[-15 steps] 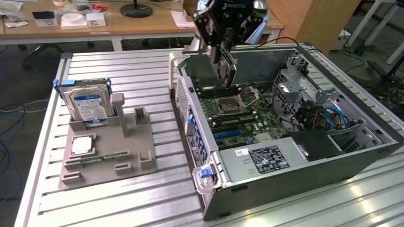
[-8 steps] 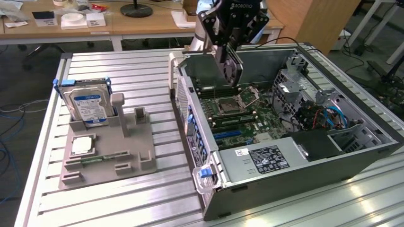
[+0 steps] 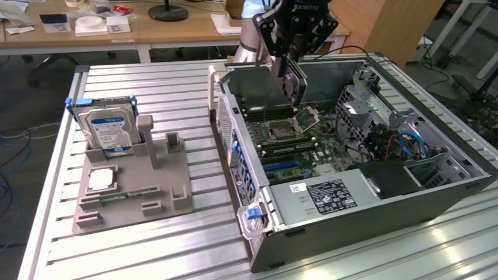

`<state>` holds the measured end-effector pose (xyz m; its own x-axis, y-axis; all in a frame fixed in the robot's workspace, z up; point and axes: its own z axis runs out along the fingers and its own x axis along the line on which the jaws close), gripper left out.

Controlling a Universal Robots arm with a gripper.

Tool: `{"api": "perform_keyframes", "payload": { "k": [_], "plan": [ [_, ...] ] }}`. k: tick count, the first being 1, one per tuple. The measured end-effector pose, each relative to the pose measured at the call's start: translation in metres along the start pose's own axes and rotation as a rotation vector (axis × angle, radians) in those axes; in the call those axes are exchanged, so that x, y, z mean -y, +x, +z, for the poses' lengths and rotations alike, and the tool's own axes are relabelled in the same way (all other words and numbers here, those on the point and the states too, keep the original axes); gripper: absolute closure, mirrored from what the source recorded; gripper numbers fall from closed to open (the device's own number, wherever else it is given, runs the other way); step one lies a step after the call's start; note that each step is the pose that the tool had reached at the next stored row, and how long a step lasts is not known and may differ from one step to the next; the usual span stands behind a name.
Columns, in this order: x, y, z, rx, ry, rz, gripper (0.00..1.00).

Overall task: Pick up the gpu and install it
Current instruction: 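Pick up the gpu and move the gpu toward the slot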

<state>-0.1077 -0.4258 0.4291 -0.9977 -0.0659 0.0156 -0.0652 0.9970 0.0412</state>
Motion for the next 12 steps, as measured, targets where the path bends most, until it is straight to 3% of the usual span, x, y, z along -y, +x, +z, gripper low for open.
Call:
{"api": "perform_keyframes", "payload": {
  "k": [12],
  "plan": [
    [0.0002, -0.0037, 0.0000, -0.0001, 0.0000, -0.004, 0.73]
  ]
}}
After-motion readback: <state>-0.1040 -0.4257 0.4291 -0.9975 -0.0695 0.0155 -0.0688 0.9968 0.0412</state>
